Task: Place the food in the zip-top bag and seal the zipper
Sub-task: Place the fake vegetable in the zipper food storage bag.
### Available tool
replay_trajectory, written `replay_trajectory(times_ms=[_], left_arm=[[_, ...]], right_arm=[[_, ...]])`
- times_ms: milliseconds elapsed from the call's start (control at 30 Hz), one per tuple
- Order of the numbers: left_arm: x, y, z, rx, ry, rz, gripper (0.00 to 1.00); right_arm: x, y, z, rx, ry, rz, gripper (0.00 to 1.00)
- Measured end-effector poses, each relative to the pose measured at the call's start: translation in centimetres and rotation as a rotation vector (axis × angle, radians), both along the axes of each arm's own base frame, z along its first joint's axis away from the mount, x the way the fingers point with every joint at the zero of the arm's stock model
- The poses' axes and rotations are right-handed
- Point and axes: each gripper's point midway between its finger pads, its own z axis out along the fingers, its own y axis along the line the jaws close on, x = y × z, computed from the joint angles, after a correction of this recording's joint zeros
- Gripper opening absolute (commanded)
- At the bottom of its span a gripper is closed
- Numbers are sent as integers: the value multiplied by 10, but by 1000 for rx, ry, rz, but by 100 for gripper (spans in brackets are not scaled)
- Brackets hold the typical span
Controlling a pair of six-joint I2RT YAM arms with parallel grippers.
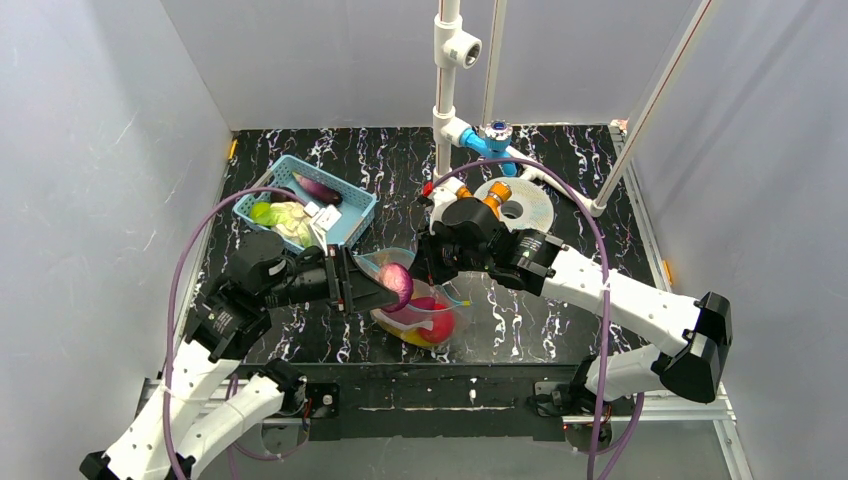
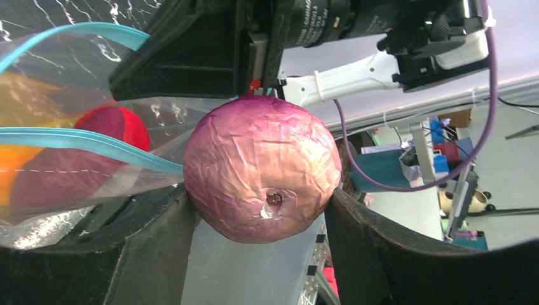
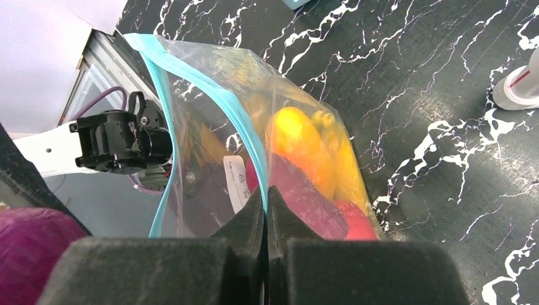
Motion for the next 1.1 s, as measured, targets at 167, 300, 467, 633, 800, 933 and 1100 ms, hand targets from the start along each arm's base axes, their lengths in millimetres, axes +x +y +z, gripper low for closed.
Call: replay_trajectory(times_ms=[167, 300, 467, 633, 800, 933, 1100], left_arm=[[13, -5, -12, 47, 13, 38, 34], [25, -6, -26, 100, 47, 86, 48], [28, 1, -43, 185, 106, 131, 72], [24, 6, -44, 211, 124, 143, 79], [22, 6, -41, 206, 138, 144, 59], [26, 2, -33, 183, 137, 150, 39], [35, -1, -22, 153, 115, 171, 46]], right_arm=[[0, 0, 0, -1, 0, 0, 1], [0, -1, 0, -2, 1, 0, 1], [-1, -3, 1, -2, 1, -1, 1], [-2, -4, 1, -5, 3, 0, 1], [-2, -4, 1, -5, 4, 0, 1], [-3, -3, 1, -2, 8, 6, 1], [-5, -2, 2, 4, 17, 12, 1]])
